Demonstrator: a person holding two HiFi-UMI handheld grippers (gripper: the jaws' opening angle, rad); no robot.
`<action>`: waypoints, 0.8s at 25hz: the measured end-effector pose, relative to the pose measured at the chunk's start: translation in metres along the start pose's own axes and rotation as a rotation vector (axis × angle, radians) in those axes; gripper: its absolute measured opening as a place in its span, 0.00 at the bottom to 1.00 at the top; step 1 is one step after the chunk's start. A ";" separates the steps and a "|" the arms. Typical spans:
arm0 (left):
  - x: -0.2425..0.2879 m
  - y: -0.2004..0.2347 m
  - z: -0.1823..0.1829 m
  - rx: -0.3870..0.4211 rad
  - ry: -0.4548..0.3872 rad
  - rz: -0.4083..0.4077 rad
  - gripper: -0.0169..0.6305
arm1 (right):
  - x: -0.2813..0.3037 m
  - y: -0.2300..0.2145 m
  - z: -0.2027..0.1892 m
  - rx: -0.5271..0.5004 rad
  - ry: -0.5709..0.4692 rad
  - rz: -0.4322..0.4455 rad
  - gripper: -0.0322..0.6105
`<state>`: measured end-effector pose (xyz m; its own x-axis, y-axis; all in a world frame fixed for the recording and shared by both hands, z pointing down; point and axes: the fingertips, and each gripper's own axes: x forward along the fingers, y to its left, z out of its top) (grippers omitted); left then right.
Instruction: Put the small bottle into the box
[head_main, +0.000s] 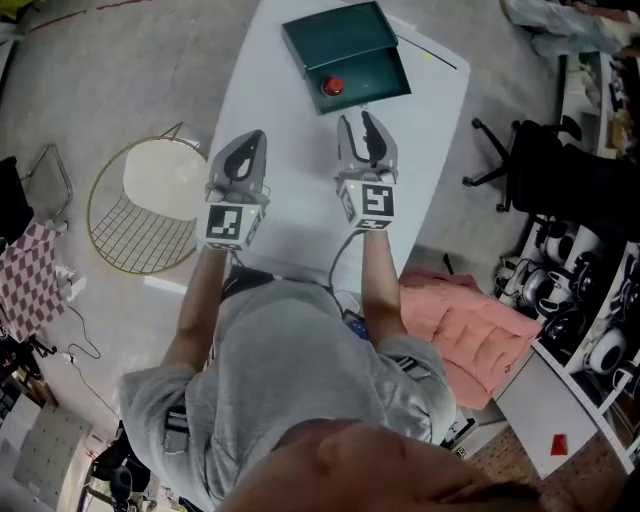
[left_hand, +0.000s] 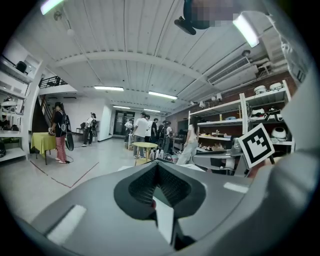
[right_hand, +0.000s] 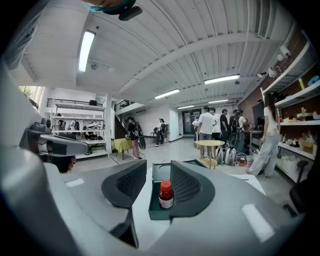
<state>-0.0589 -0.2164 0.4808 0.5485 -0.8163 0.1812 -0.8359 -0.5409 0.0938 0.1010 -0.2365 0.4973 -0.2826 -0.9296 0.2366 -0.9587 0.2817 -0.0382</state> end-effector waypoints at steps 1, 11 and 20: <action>-0.001 -0.004 0.002 0.003 -0.004 -0.012 0.04 | -0.007 0.001 0.001 0.003 -0.005 -0.010 0.28; -0.018 -0.040 0.013 0.039 -0.015 -0.134 0.04 | -0.078 0.002 0.007 0.035 -0.044 -0.137 0.18; -0.035 -0.069 0.018 0.058 -0.023 -0.245 0.04 | -0.137 0.014 0.007 0.047 -0.068 -0.276 0.07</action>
<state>-0.0202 -0.1537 0.4506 0.7352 -0.6636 0.1381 -0.6759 -0.7332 0.0753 0.1260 -0.1072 0.4572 -0.0111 -0.9838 0.1788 -0.9996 0.0064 -0.0265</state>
